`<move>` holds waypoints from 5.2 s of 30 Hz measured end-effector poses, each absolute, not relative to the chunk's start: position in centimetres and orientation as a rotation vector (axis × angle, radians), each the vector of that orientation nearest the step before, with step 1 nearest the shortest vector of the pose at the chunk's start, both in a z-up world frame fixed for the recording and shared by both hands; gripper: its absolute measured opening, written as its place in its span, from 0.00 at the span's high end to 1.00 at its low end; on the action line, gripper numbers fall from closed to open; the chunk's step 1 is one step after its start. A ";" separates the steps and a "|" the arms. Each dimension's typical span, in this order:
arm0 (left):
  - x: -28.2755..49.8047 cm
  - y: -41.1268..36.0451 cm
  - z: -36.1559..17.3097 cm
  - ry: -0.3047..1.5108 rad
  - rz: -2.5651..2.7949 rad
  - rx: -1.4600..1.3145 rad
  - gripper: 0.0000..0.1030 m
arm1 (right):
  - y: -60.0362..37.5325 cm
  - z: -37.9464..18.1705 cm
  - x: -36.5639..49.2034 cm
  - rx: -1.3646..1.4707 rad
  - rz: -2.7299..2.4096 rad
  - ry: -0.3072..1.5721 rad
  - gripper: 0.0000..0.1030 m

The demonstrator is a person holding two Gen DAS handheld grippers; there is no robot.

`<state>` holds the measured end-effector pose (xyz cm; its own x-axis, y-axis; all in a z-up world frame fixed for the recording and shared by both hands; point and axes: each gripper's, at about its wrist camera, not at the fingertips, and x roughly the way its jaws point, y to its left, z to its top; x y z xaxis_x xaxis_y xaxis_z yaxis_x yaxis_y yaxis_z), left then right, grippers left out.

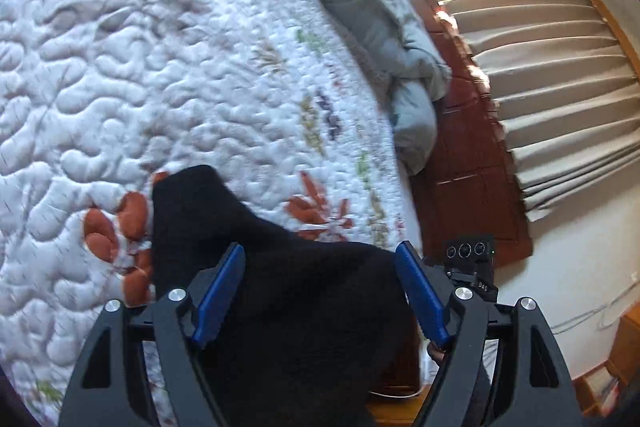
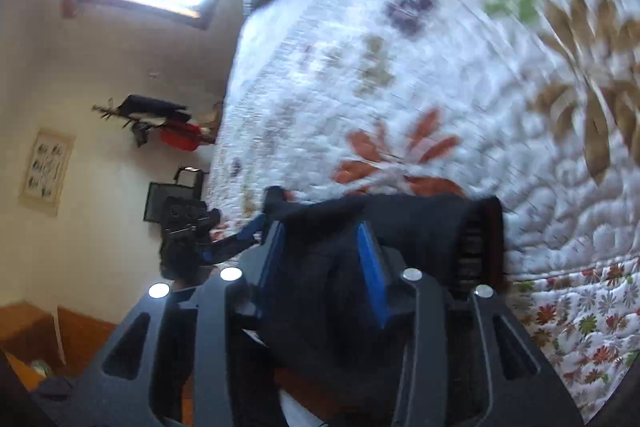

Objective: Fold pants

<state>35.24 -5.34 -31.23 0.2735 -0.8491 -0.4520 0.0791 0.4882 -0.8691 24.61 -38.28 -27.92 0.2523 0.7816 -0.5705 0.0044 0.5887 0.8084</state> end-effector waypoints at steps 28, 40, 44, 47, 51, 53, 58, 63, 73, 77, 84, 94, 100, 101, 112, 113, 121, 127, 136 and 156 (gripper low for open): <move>21.8 -4.5 -29.5 1.101 -0.735 -0.760 0.24 | -42.4 -30.4 12.2 0.832 0.467 1.226 1.00; 24.6 1.2 -27.2 1.104 -0.608 -0.701 0.12 | -39.7 -27.7 18.5 0.592 0.362 1.364 0.12; 25.6 0.4 -28.2 1.154 -0.604 -0.661 0.12 | -36.5 -28.7 20.4 0.475 0.367 1.424 0.11; 26.2 -0.7 -29.5 1.199 -0.593 -0.625 0.12 | -35.2 -30.4 21.3 0.428 0.341 1.488 0.11; 27.1 -1.6 -31.0 1.260 -0.541 -0.588 0.12 | -36.8 -32.3 21.1 0.514 0.338 1.498 0.16; 27.4 -1.7 -31.6 1.287 -0.532 -0.596 0.12 | -38.2 -32.4 20.7 0.596 0.346 1.481 0.23; 27.9 -2.3 -32.0 1.317 -0.586 -0.621 0.12 | -40.0 -32.9 20.2 0.714 0.394 1.488 0.26; 28.7 -3.0 -33.3 1.394 -0.605 -0.677 0.12 | -38.3 -32.5 21.1 0.703 0.441 1.527 0.25; 28.9 -5.2 -33.3 1.418 -0.640 -0.641 0.36 | -39.6 -33.5 20.8 0.770 0.494 1.496 0.49; 28.9 -6.0 -33.3 1.420 -0.607 -0.588 0.44 | -39.2 -33.6 20.6 0.771 0.501 1.482 0.54; 28.8 -5.7 -33.3 1.423 -0.569 -0.600 0.63 | -38.3 -32.3 20.1 0.749 0.488 1.442 0.69; 28.0 -5.0 -30.9 1.362 -0.569 -0.580 0.72 | -35.4 -28.2 19.7 0.683 0.476 1.382 0.74; 28.2 -2.0 -28.7 1.301 -0.552 -0.600 0.73 | -31.1 -25.5 21.6 0.622 0.522 1.364 0.74; 28.4 -1.0 -28.3 1.287 -0.542 -0.601 0.73 | -30.7 -25.4 22.1 0.617 0.529 1.363 0.74; 34.8 12.9 -25.9 1.191 -0.383 -0.611 0.72 | -16.2 -24.5 33.3 0.529 0.676 1.340 0.74; 35.7 14.4 -26.0 1.190 -0.366 -0.619 0.72 | -15.0 -24.7 34.2 0.526 0.687 1.341 0.74; 41.9 23.2 -29.2 1.223 -0.286 -0.655 0.72 | -6.4 -28.9 40.9 0.555 0.738 1.390 0.74; 43.0 25.2 -33.7 1.265 -0.287 -0.706 0.61 | -5.9 -33.4 42.9 0.621 0.704 1.457 0.67; 39.2 27.1 -30.4 1.081 -0.181 -0.632 0.46 | -11.3 -30.3 43.4 0.645 0.613 1.327 0.59; 36.0 20.9 -31.8 0.998 -0.401 -0.732 0.35 | -7.8 -28.4 44.0 0.762 0.778 1.237 0.92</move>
<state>36.02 20.92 -31.80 0.4990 -0.6138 -0.6118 -0.0195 0.6978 -0.7160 44.03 -7.84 -28.36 0.1529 0.8447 -0.5130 -0.0970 0.5294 0.8428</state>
